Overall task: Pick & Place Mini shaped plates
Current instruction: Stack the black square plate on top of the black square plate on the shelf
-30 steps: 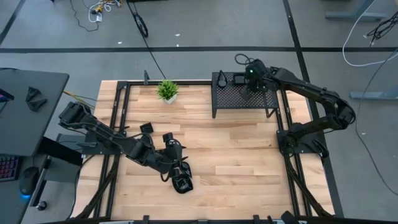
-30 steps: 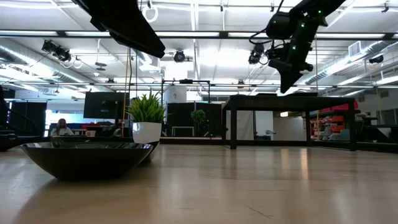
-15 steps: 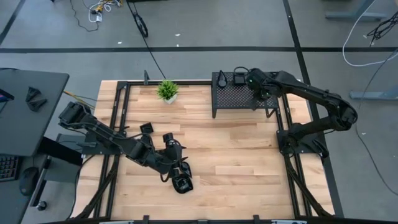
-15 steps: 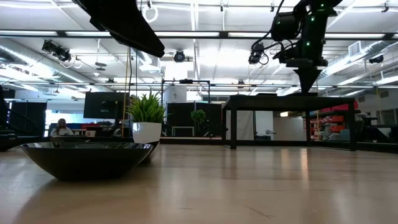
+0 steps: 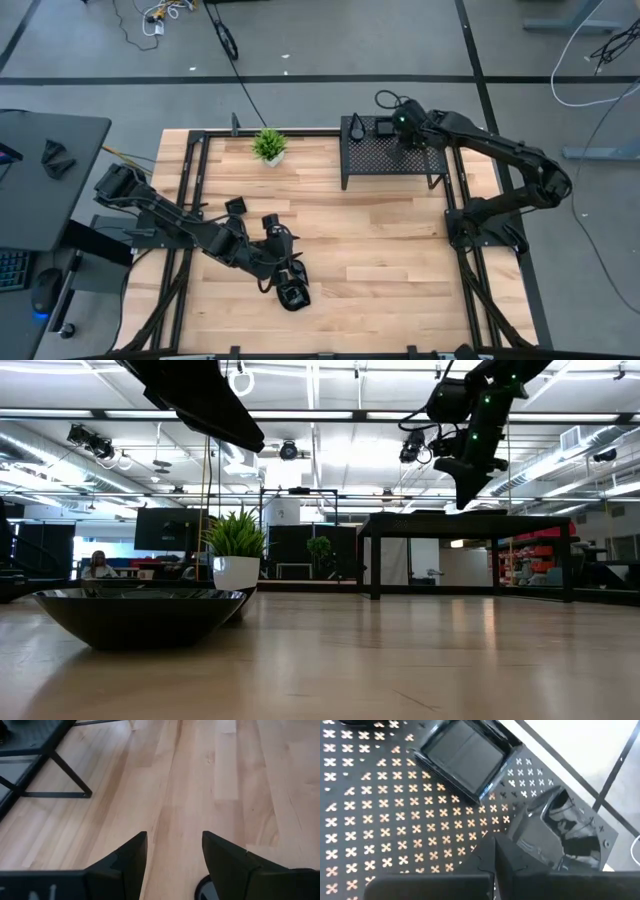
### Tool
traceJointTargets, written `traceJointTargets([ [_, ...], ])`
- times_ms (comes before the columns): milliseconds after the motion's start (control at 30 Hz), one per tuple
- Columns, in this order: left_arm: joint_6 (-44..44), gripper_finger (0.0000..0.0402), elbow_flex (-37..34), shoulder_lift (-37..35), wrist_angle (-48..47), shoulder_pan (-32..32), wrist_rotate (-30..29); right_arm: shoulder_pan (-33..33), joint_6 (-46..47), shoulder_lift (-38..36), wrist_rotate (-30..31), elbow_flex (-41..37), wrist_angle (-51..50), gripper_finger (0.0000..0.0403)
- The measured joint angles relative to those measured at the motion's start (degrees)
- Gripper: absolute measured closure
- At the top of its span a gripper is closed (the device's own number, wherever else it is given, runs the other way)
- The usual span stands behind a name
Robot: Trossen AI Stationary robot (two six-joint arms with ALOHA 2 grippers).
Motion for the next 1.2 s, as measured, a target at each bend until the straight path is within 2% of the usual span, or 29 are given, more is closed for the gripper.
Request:
traceJointTargets([
  [133, -1.0, 0.0207, 0.0, 0.0, 0.0, -0.1, 2.6, 2.4, 0.6, -1.9, 0.0, 0.0, -0.3, 0.0399],
  [267, -1.2, 0.0207, 0.0, 0.0, 0.0, -1.4, 3.9, 7.7, 5.3, -5.3, 0.0, 0.0, -2.3, 0.0399],
  [400, -2.6, 0.0207, 0.0, 0.0, -1.4, -3.8, 3.6, 19.0, 12.9, -7.3, 0.1, 0.0, -0.9, 0.0399],
  [500, -6.7, 0.0207, 0.0, 0.0, -4.9, -6.2, 2.6, 29.7, 17.2, -6.8, 0.1, 0.0, 4.2, 0.0400],
  [667, -20.0, 0.0207, 0.0, -0.1, -13.2, -12.0, 2.3, 46.4, 17.8, -1.6, -0.1, 0.0, 19.3, 0.0400],
  [833, -32.3, 0.0207, 0.0, -0.1, -19.3, -20.3, 5.1, 57.9, 15.2, 7.8, -0.1, 0.0, 36.9, 0.0399],
  [967, -42.4, 0.0207, 0.0, -0.1, -23.5, -28.1, 7.1, 63.4, 11.2, 17.3, -0.1, 0.0, 51.4, 0.0388],
  [1100, -61.9, 0.0208, 0.0, -0.1, -33.1, -35.8, 1.5, 65.7, 12.5, 25.3, 0.2, 0.0, 65.0, 0.0358],
  [1200, -78.3, 0.0214, 0.0, -0.1, -42.7, -39.4, -2.2, 66.6, 13.4, 29.9, 2.7, 0.0, 72.6, 0.0328],
])
